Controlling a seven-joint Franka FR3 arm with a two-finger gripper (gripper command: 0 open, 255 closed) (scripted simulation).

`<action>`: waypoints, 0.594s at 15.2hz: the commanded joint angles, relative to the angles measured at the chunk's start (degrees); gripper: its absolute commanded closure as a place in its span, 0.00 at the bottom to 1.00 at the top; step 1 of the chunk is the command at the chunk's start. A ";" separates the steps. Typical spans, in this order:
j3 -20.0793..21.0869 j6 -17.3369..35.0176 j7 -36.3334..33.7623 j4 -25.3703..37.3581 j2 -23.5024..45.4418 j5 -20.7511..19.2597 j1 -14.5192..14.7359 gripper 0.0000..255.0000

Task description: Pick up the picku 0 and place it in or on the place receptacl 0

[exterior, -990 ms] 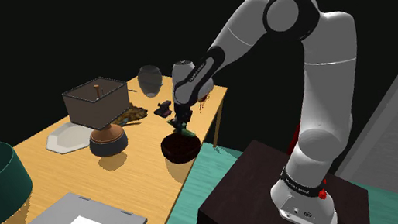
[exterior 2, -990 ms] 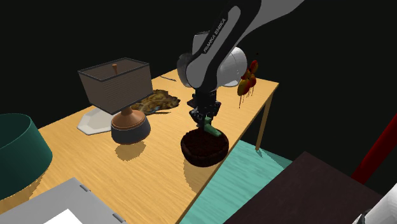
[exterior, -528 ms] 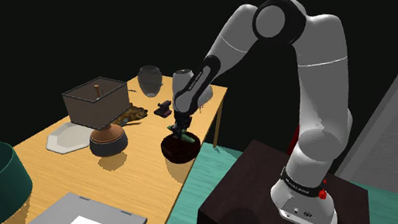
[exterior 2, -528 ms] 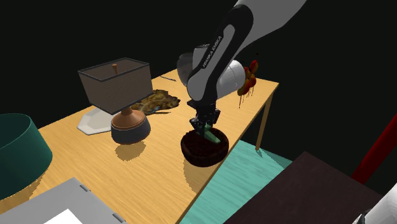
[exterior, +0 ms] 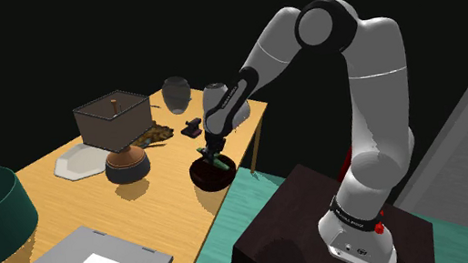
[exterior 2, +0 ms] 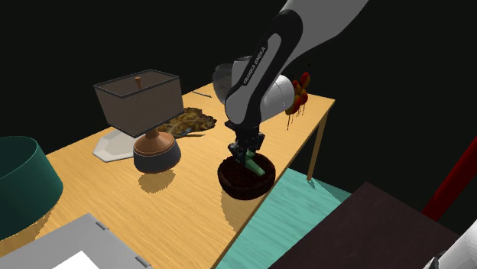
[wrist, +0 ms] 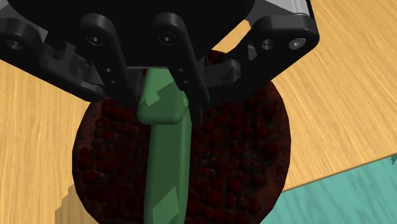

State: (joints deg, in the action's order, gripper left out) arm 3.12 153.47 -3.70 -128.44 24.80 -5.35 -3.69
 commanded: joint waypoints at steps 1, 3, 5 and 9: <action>0.00 0.00 0.01 -0.02 0.02 0.00 0.00 0.00; 0.00 0.00 0.00 -0.02 0.02 0.00 0.00 0.00; 0.00 0.00 0.00 -0.03 0.01 0.00 0.00 0.00; 0.65 -4.69 0.61 -0.69 -5.35 0.85 -0.39 0.00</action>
State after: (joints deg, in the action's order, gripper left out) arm 3.58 150.23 -3.25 -128.96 21.03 -4.75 -3.98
